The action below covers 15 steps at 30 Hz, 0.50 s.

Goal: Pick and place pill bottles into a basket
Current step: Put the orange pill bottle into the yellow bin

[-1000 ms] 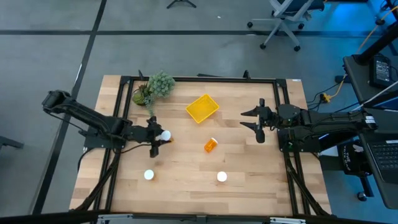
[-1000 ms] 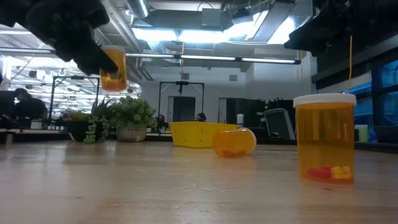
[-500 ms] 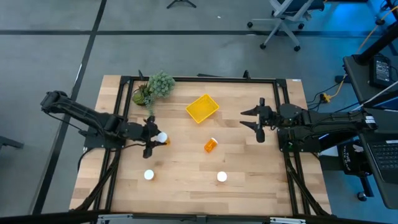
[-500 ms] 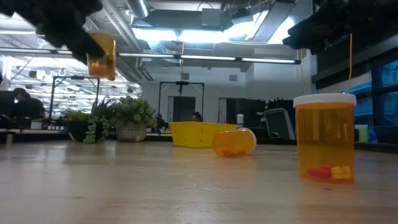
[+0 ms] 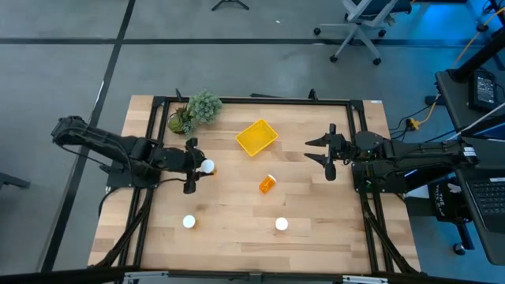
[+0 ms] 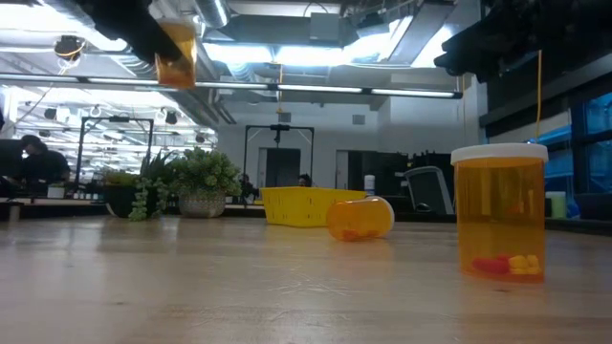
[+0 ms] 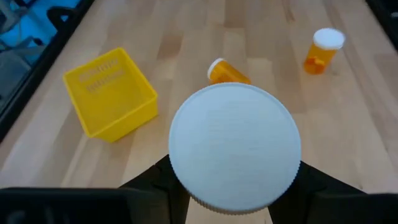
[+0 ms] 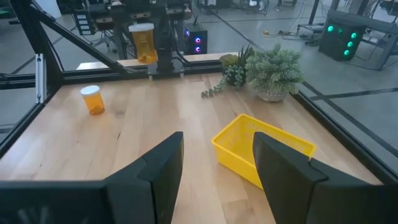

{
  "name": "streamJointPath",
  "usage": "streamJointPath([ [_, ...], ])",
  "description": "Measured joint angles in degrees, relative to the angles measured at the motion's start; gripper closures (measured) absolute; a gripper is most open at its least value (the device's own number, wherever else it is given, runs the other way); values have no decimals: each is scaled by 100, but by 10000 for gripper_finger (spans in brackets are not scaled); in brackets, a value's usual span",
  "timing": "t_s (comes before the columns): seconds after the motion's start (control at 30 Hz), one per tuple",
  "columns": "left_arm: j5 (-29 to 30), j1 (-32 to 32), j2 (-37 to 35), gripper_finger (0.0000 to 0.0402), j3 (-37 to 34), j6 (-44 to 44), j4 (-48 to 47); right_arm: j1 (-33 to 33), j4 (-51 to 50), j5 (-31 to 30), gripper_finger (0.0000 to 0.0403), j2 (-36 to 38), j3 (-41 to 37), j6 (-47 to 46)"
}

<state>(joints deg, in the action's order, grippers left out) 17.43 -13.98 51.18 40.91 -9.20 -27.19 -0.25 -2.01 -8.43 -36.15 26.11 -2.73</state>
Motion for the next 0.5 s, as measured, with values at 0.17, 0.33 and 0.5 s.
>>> streamJointPath([
  [0.17, 87, 153, 105, 245, 30, -40, 40, 0, 15, 0, 205, -123, -1, 7],
  [0.33, 754, 357, 268, 247, 30, -203, 384, 0, 142, 0, 205, -301, -2, 18],
  [0.5, 1164, 590, 394, 242, 30, -223, 462, 0, 167, -8, 205, -407, -4, 40],
])
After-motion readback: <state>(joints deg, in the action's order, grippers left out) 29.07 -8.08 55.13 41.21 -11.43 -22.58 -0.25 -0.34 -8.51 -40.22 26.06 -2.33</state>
